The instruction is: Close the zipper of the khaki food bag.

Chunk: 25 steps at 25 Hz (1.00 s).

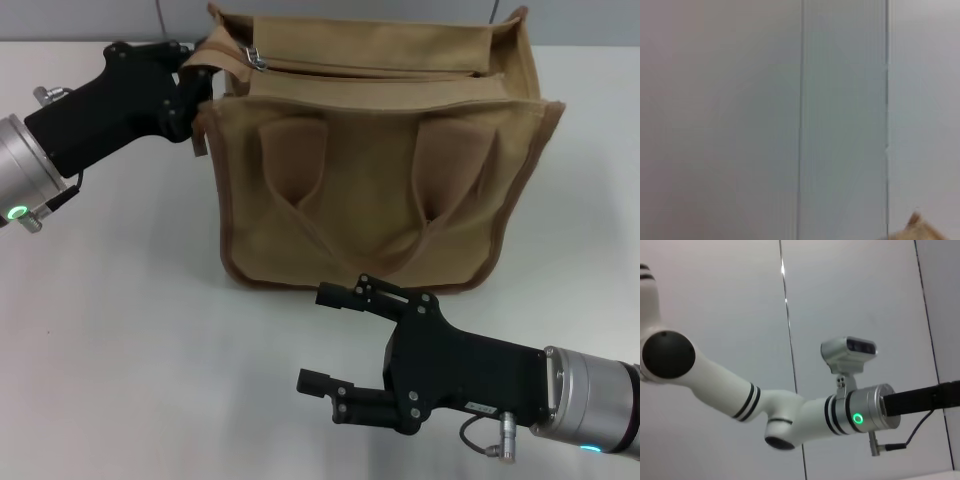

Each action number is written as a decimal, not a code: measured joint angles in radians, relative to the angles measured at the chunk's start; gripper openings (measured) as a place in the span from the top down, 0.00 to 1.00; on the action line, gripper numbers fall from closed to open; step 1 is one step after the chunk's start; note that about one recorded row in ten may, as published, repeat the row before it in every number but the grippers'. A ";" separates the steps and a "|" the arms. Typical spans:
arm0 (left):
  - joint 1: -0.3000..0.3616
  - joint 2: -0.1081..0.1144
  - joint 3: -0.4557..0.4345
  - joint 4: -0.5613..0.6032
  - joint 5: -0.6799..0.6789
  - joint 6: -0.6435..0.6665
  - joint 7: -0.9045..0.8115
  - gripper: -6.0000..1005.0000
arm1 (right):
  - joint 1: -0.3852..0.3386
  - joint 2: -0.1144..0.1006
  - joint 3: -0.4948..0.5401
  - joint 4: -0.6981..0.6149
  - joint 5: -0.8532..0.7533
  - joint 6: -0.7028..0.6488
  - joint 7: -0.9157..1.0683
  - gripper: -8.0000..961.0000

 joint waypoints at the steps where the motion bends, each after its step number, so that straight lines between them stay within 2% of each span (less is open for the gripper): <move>1: 0.000 0.000 0.000 0.000 0.000 0.000 0.000 0.94 | 0.000 0.000 0.000 0.000 0.000 0.000 0.000 0.18; 2: 0.000 0.000 0.001 -0.007 -0.025 0.008 -0.002 0.98 | -0.001 0.000 0.007 0.000 0.000 -0.006 0.000 0.18; 8: -0.015 0.001 0.013 -0.011 -0.054 0.033 -0.046 0.98 | -0.033 0.000 0.091 0.002 0.001 -0.048 0.000 0.18; 10: -0.025 0.001 0.014 -0.012 -0.054 0.053 -0.056 0.98 | -0.056 0.000 0.191 0.021 0.001 -0.059 0.007 0.18; 11: -0.033 0.000 0.016 -0.012 -0.055 0.069 -0.066 0.98 | -0.056 0.000 0.191 0.021 0.001 -0.059 0.007 0.18; 15: -0.069 0.000 0.062 -0.012 -0.085 0.105 -0.117 0.98 | -0.063 -0.002 0.338 0.051 0.001 -0.041 0.057 0.18; 17: -0.073 0.000 0.079 -0.012 -0.099 0.105 -0.119 0.98 | -0.056 -0.002 0.358 0.053 0.001 -0.031 0.074 0.18; 20: -0.077 0.000 0.143 -0.006 -0.158 0.101 -0.121 0.98 | -0.028 -0.002 0.445 0.086 0.001 0.030 0.203 0.18; 22: -0.077 0.000 0.148 -0.006 -0.165 0.101 -0.121 0.98 | -0.021 -0.002 0.457 0.092 0.001 0.041 0.246 0.18; 25: -0.078 0.000 0.153 -0.004 -0.188 0.098 -0.136 0.98 | 0.008 -0.003 0.467 0.101 0.001 0.057 0.442 0.18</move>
